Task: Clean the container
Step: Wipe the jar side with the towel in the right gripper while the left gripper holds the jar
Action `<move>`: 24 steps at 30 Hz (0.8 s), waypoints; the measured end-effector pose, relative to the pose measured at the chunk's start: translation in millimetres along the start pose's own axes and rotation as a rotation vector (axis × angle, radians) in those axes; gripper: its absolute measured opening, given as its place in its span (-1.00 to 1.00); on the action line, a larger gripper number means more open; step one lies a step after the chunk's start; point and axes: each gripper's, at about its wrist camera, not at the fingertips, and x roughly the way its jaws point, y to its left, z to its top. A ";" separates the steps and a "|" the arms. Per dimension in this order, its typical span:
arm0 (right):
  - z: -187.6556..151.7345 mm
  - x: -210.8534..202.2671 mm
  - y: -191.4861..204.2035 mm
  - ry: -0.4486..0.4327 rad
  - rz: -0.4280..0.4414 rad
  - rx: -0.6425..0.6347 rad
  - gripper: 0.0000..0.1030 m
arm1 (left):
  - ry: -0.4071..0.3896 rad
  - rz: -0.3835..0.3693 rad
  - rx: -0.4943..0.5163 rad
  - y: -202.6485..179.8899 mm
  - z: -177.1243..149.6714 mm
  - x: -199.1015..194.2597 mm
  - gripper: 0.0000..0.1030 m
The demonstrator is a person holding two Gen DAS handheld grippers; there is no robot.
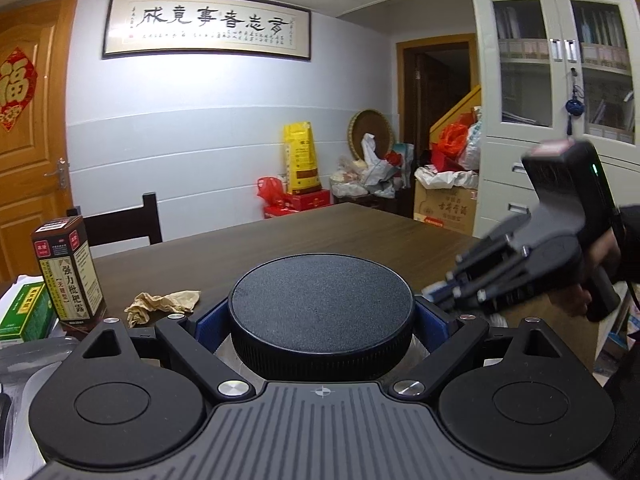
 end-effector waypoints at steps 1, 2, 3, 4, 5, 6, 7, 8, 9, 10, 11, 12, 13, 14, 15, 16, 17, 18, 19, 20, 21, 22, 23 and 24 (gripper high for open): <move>6.5 -3.2 -1.8 -0.019 0.008 0.004 -0.84 | 0.000 -0.014 0.005 1.5 -0.1 -0.4 0.84; 13.0 -6.4 -3.5 -0.038 0.017 0.008 -0.84 | -0.001 -0.028 0.009 3.1 -0.1 -0.8 0.84; 19.2 -9.1 -5.3 -0.056 0.029 0.016 -0.83 | -0.002 -0.044 0.013 4.9 -0.3 -0.9 0.84; 24.5 -11.2 -7.3 -0.073 0.044 0.028 -0.83 | -0.003 -0.060 0.019 6.7 -0.5 -0.6 0.84; 29.7 -11.9 -9.8 -0.087 0.062 0.045 -0.82 | -0.003 -0.075 0.024 8.3 -0.4 -0.2 0.84; 34.8 -12.3 -12.4 -0.100 0.080 0.065 -0.82 | -0.001 -0.087 0.026 9.6 0.0 0.5 0.84; 39.1 -11.4 -14.9 -0.110 0.098 0.085 -0.82 | 0.001 -0.097 0.027 10.7 0.6 1.4 0.84; 41.8 -8.7 -16.9 -0.114 0.114 0.101 -0.82 | 0.004 -0.106 0.030 11.5 1.2 2.5 0.84; 44.0 -5.4 -18.8 -0.118 0.131 0.115 -0.82 | 0.005 -0.113 0.035 12.0 1.7 3.7 0.84; 46.3 -2.1 -20.7 -0.121 0.147 0.130 -0.82 | 0.005 -0.117 0.037 12.4 1.9 4.9 0.84; 47.1 1.0 -22.0 -0.117 0.159 0.138 -0.82 | 0.005 -0.120 0.038 12.9 2.0 6.1 0.84; 47.4 5.0 -23.0 -0.110 0.164 0.144 -0.82 | 0.004 -0.124 0.040 13.5 2.0 7.2 0.85; 46.9 9.9 -24.2 -0.099 0.171 0.149 -0.82 | 0.004 -0.127 0.040 14.0 2.0 7.9 0.85; 46.7 14.6 -24.8 -0.088 0.177 0.152 -0.82 | 0.003 -0.129 0.040 14.4 1.8 8.2 0.85; 45.9 20.2 -25.2 -0.076 0.181 0.152 -0.82 | 0.003 -0.130 0.040 14.6 1.8 8.4 0.85; 45.1 26.1 -25.7 -0.063 0.185 0.151 -0.82 | 0.003 -0.131 0.041 14.5 1.8 8.6 0.85; 44.2 31.6 -26.0 -0.047 0.192 0.152 -0.82 | 0.002 -0.131 0.041 14.5 1.8 8.8 0.85; 42.5 36.7 -26.2 -0.032 0.195 0.154 -0.82 | 0.002 -0.132 0.041 14.5 1.8 8.9 0.85; 40.6 41.8 -26.2 -0.015 0.198 0.154 -0.82 | 0.002 -0.132 0.041 14.3 1.8 9.0 0.85; 38.4 47.0 -25.7 0.000 0.198 0.154 -0.82 | 0.001 -0.131 0.040 14.1 1.6 9.1 0.85; 35.8 51.3 -24.9 0.014 0.196 0.153 -0.82 | 0.001 -0.130 0.040 13.9 1.3 9.0 0.85; 33.0 55.5 -23.3 0.028 0.196 0.153 -0.82 | 0.000 -0.129 0.039 13.7 1.1 9.0 0.85; 30.2 59.1 -21.5 0.039 0.193 0.150 -0.82 | -0.002 -0.126 0.038 13.2 0.6 8.7 0.85; 27.4 61.8 -20.1 0.051 0.189 0.148 -0.82 | -0.004 -0.121 0.036 12.4 0.0 8.3 0.85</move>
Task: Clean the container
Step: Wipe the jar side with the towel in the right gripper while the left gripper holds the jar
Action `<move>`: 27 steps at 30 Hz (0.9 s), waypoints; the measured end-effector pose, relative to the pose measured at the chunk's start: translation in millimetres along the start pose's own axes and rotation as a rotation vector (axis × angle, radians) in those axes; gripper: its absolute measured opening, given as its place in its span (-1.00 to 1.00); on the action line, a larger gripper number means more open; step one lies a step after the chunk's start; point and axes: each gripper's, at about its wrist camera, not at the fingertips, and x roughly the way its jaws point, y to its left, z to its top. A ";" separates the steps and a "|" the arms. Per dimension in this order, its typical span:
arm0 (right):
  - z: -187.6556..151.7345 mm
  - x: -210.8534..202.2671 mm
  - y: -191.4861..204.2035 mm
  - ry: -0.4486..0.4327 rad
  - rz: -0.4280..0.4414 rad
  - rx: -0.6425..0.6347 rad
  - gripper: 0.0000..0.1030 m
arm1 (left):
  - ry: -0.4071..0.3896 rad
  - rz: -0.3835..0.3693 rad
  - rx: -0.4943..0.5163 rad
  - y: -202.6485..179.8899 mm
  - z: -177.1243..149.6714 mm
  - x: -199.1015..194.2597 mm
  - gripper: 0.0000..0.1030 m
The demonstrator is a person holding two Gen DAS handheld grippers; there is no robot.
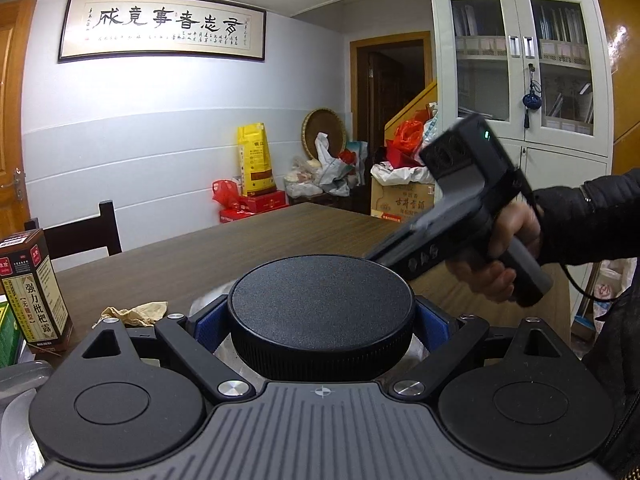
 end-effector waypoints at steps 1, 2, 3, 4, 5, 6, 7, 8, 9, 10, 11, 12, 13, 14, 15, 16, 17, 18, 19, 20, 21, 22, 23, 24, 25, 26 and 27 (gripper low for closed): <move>-2.5 2.3 0.2 0.010 -0.005 0.001 -0.82 | -0.002 0.004 -0.002 -0.8 -0.6 -0.3 0.85; -5.6 4.5 0.3 0.018 -0.009 0.002 -0.82 | -0.006 0.010 -0.003 -1.8 -1.2 -0.5 0.85; -8.8 6.0 0.3 0.026 -0.014 0.004 -0.82 | -0.009 0.018 -0.006 -2.9 -1.8 -0.5 0.85; -11.5 6.5 0.6 0.032 -0.020 0.006 -0.82 | -0.013 0.029 -0.009 -4.5 -2.3 -0.3 0.85; -14.4 5.9 0.7 0.035 -0.029 0.008 -0.82 | -0.017 0.043 -0.014 -6.4 -2.8 0.0 0.85; -17.6 5.0 0.7 0.036 -0.037 0.010 -0.82 | -0.021 0.060 -0.018 -8.7 -3.3 0.4 0.85; -20.7 4.1 0.7 0.038 -0.046 0.013 -0.82 | -0.027 0.078 -0.023 -11.2 -3.9 0.8 0.85; -23.2 2.5 0.8 0.037 -0.054 0.018 -0.82 | -0.034 0.096 -0.030 -13.7 -4.6 1.1 0.85; -25.5 -0.3 0.5 0.036 -0.060 0.023 -0.82 | -0.040 0.115 -0.036 -16.3 -5.4 1.7 0.85; -27.0 -3.9 0.9 0.029 -0.068 0.024 -0.82 | -0.047 0.135 -0.043 -18.9 -6.2 2.3 0.85; -28.3 -7.6 1.6 0.021 -0.078 0.023 -0.82 | -0.052 0.153 -0.049 -21.3 -6.6 3.1 0.85; -29.5 -11.3 2.3 0.013 -0.088 0.022 -0.82 | -0.056 0.169 -0.054 -23.4 -6.9 3.9 0.85; -29.7 -15.6 3.0 0.001 -0.097 0.021 -0.82 | -0.059 0.185 -0.059 -25.3 -6.9 4.9 0.85; -29.4 -20.6 4.1 -0.014 -0.105 0.019 -0.82 | -0.062 0.199 -0.063 -26.9 -6.8 6.1 0.85; -28.1 -25.8 5.2 -0.030 -0.110 0.019 -0.82 | -0.064 0.213 -0.068 -27.5 -6.3 7.4 0.85; -26.5 -31.7 6.1 -0.050 -0.112 0.022 -0.82 | -0.067 0.226 -0.072 -27.8 -5.9 8.7 0.85; -24.7 -38.0 7.2 -0.072 -0.116 0.027 -0.82 | -0.069 0.240 -0.076 -27.9 -5.4 10.2 0.85; -22.3 -43.9 8.0 -0.094 -0.118 0.034 -0.82 | -0.071 0.256 -0.082 -28.1 -4.9 11.7 0.84; -19.8 -50.0 9.1 -0.116 -0.119 0.041 -0.82 | -0.073 0.271 -0.088 -28.4 -4.3 13.3 0.84; -17.7 -56.0 10.5 -0.138 -0.115 0.046 -0.82 | -0.076 0.286 -0.094 -28.7 -3.6 15.0 0.84; -15.7 -61.6 12.1 -0.159 -0.108 0.051 -0.82 | -0.079 0.300 -0.099 -29.1 -3.1 16.5 0.84; -14.1 -66.2 13.8 -0.178 -0.099 0.056 -0.82 | -0.082 0.314 -0.103 -29.6 -2.9 17.8 0.84; -12.6 -69.6 15.5 -0.193 -0.090 0.062 -0.82 | -0.085 0.326 -0.107 -30.3 -2.7 19.1 0.84; -11.9 -71.6 17.1 -0.202 -0.080 0.066 -0.82 | -0.089 0.338 -0.112 -31.2 -2.8 20.3 0.84; -11.5 -73.3 18.6 -0.209 -0.072 0.068 -0.82 | -0.092 0.351 -0.116 -32.6 -2.8 21.5 0.84; -11.7 -73.5 20.3 -0.213 -0.068 0.067 -0.82 | -0.095 0.365 -0.119 -34.3 -2.8 22.8 0.84; -12.5 -72.4 21.7 -0.211 -0.067 0.065 -0.82 | -0.097 0.379 -0.119 -35.9 -2.4 24.1 0.84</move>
